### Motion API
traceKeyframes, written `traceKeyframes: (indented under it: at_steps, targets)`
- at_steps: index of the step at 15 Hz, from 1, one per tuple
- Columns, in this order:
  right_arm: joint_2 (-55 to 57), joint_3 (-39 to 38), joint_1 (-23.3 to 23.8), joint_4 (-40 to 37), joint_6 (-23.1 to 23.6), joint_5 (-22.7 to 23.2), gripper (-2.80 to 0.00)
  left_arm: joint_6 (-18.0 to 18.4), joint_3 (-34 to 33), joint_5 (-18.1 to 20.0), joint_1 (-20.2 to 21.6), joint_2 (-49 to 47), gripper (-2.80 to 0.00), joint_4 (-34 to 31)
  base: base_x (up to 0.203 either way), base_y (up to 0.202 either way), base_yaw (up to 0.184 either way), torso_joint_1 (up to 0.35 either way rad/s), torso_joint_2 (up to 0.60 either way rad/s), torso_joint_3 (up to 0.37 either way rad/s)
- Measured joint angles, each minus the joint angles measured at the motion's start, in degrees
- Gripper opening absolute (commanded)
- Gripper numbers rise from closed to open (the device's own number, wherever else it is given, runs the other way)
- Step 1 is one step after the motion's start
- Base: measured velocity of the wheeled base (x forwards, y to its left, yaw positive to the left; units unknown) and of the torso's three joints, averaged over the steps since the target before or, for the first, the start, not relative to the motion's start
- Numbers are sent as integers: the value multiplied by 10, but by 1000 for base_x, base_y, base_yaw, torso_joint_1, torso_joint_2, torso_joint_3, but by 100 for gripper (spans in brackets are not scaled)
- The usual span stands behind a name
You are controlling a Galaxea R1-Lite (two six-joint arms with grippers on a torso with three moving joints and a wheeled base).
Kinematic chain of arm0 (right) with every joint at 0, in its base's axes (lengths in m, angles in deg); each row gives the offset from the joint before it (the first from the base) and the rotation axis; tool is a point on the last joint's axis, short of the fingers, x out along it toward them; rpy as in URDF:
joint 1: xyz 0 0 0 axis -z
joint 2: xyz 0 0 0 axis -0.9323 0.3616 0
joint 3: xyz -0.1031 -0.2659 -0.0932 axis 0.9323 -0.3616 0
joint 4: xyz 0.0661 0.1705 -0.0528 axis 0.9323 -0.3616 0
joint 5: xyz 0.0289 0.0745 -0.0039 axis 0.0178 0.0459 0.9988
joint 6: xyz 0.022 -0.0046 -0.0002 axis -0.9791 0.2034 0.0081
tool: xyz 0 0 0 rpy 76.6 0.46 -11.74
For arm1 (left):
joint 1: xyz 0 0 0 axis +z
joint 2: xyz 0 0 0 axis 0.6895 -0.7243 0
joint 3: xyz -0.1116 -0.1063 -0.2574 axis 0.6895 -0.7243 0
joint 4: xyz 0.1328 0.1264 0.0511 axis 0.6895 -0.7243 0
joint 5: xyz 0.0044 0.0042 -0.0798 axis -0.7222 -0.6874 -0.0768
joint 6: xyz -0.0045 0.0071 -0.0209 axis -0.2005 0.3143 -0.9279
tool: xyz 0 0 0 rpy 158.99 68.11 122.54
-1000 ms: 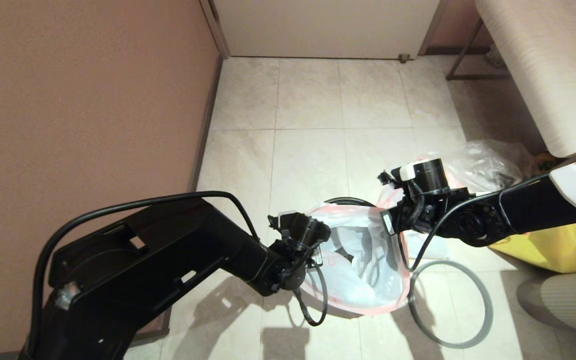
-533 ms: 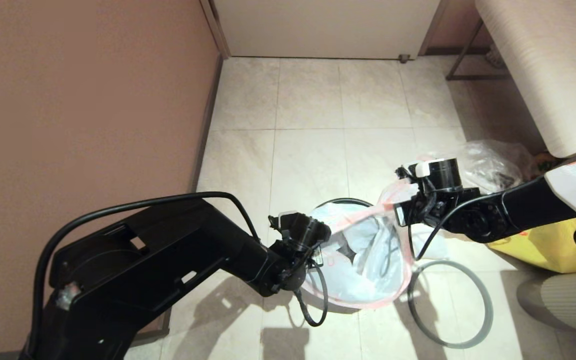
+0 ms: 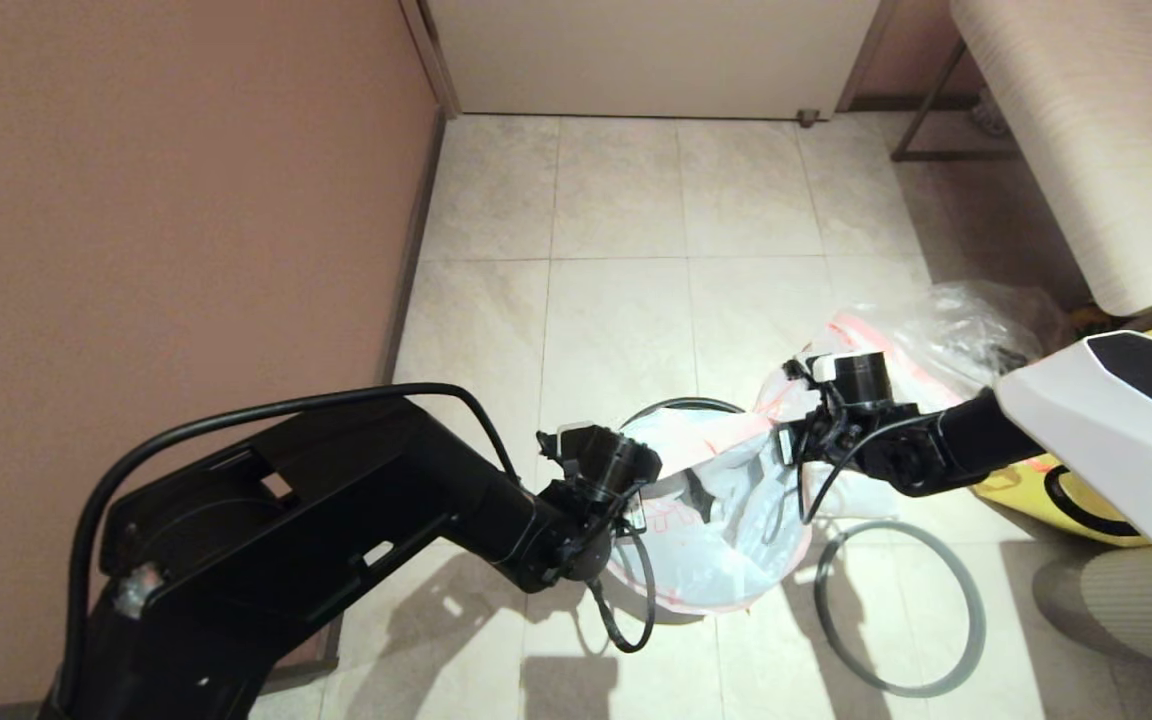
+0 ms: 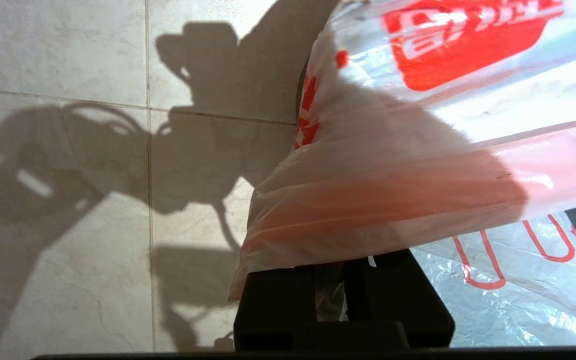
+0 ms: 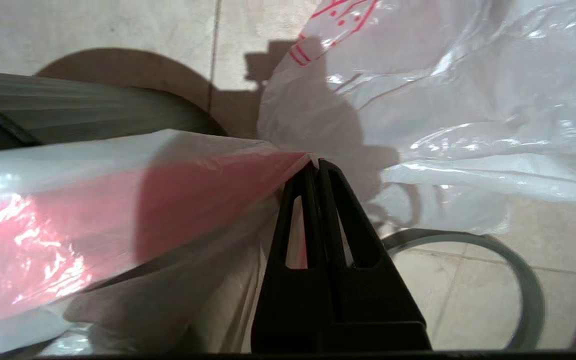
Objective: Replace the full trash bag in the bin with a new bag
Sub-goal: Put the new garbage bag on the trash can
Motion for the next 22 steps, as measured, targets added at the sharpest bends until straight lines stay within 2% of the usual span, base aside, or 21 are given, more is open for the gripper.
traceKeyframes:
  at_steps: [2, 5, 6, 7, 8, 11, 14, 18, 19, 22]
  targets:
    - [3, 5, -16, -12, -25, 10, -280, 2, 3, -1, 0, 0, -280, -6, 0, 0, 0, 0, 0, 0]
    - [-32, -26, -35, -49, -28, 6, -280, 10, 4, -3, 0, 0, -280, -7, 0, 0, 0, 0, 0, 0]
    - [-46, -39, -40, -53, -26, 2, 0, 12, 4, -3, 0, 0, -280, -7, 0, 0, 0, 0, 0, 0]
    - [-54, -46, -41, -55, -25, -2, 0, 13, 4, -4, 0, 0, -280, -6, 0, 0, 0, 0, 0, 0]
    - [-63, -49, -42, -57, -27, -4, 0, 12, 3, -5, -2, 0, 0, -5, 0, 0, 0, 0, 0, 0]
    - [-92, -66, -51, -72, -43, -9, 0, 12, 3, -3, -2, 0, 0, 0, 0, 0, 0, 0, 0, 0]
    - [-157, -100, -52, -126, -90, -10, 0, 12, 3, -3, 1, 1, 0, 1, 0, 0, 0, 0, 0, 0]
    - [-249, -168, -85, -178, -151, -9, 0, 12, 2, -3, 2, 2, 0, 1, 0, 0, 0, 0, 0, 0]
    - [-262, -182, -96, -178, -153, -9, -280, 12, 2, -3, 2, 2, 0, 2, 0, 0, 0, 0, 0, 0]
    - [-276, -197, -129, -175, -155, 0, -280, 12, 2, -3, 3, 2, 0, 1, 0, 0, 0, 0, 0, 0]
